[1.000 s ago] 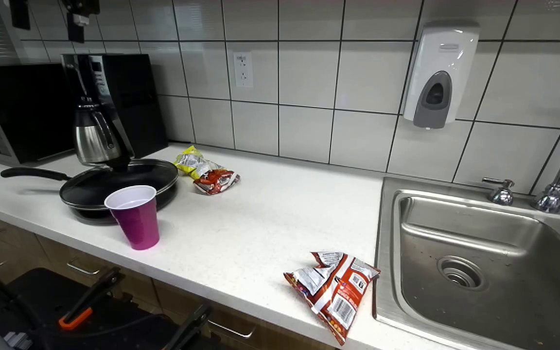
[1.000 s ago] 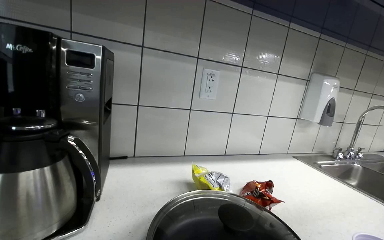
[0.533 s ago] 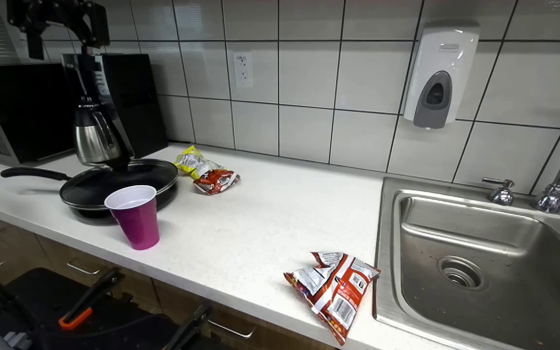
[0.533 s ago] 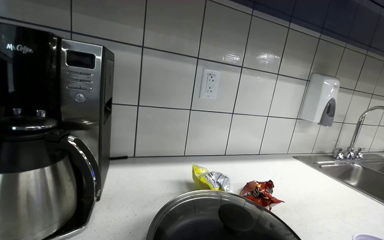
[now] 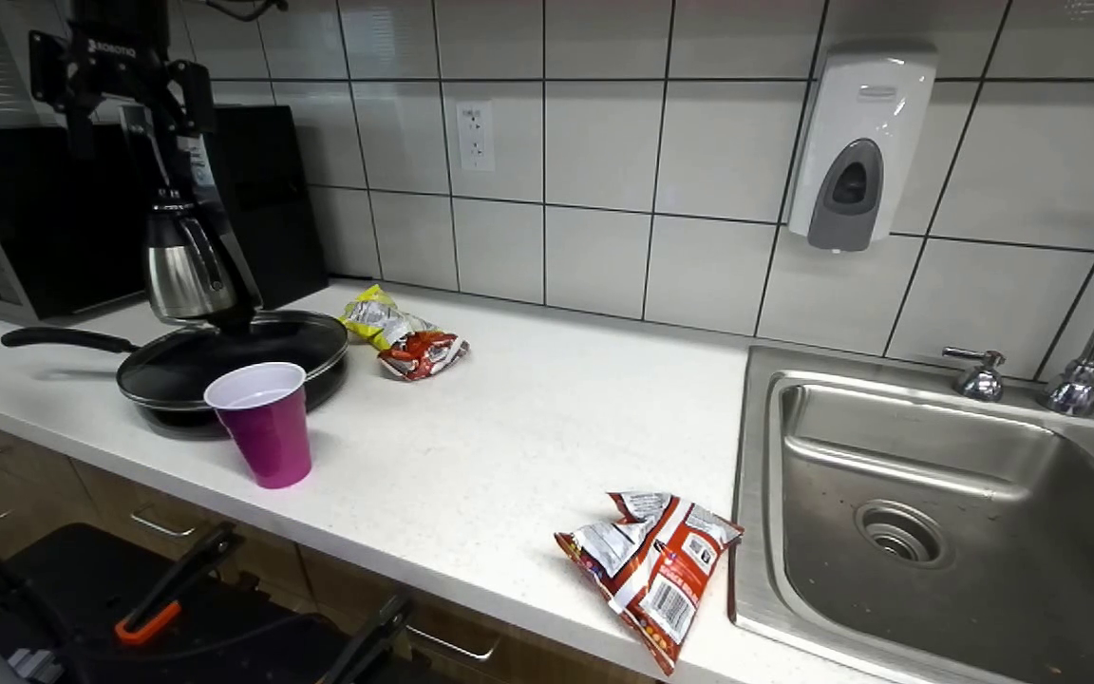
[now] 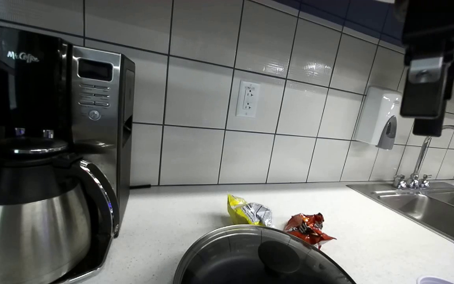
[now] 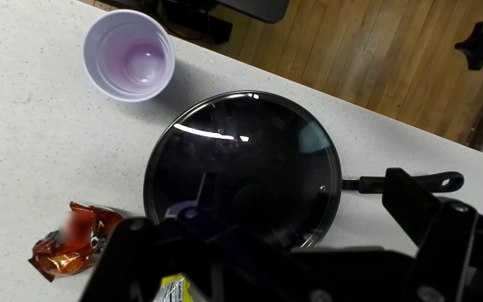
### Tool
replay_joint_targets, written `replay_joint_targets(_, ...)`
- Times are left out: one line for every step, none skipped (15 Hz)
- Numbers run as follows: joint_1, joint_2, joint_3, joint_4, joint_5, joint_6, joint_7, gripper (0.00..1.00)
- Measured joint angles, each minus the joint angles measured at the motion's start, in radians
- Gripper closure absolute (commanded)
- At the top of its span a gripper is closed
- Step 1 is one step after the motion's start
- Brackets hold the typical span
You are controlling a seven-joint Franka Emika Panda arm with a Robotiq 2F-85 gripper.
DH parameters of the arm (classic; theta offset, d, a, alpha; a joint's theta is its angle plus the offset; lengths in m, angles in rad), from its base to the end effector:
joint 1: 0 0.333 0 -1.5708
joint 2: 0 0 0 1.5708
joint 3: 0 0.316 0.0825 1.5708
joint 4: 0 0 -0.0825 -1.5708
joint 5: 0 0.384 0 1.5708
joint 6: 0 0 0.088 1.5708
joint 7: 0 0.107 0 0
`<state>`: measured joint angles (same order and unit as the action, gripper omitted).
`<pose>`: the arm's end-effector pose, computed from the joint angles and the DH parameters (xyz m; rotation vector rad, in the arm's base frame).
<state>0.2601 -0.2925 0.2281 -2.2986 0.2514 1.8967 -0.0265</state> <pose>0.3860 0.2298 0.4537 -2.9332 -0.6054 0.2216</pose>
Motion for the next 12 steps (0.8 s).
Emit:
replay_joint_targets(0.003, 0.016, 0.005, 0.003, -0.001, 0.018, 0.001, 0.00)
replay_joint_targets(0.004, 0.031, 0.011, 0.006, -0.004, 0.036, 0.004, 0.00)
replay_joint_targets(0.004, 0.046, 0.016, 0.008, -0.007, 0.054, 0.007, 0.00)
replay_joint_targets(0.004, 0.061, 0.020, 0.010, -0.014, 0.072, 0.013, 0.00)
replay_joint_targets(0.004, 0.075, 0.024, 0.011, -0.021, 0.089, 0.021, 0.00)
replay_joint_targets(0.004, 0.089, 0.026, 0.011, -0.027, 0.105, 0.028, 0.00)
replay_joint_targets(0.004, 0.104, 0.027, 0.012, -0.034, 0.118, 0.034, 0.00)
replay_joint_targets(0.004, 0.118, 0.028, 0.012, -0.039, 0.133, 0.039, 0.00)
replay_joint_targets(0.004, 0.131, 0.029, 0.012, -0.044, 0.147, 0.044, 0.00)
replay_joint_targets(0.004, 0.145, 0.031, 0.013, -0.050, 0.160, 0.052, 0.00)
replay_joint_targets(0.004, 0.159, 0.033, 0.013, -0.057, 0.174, 0.063, 0.00)
replay_joint_targets(0.004, 0.172, 0.036, 0.013, -0.061, 0.187, 0.071, 0.00)
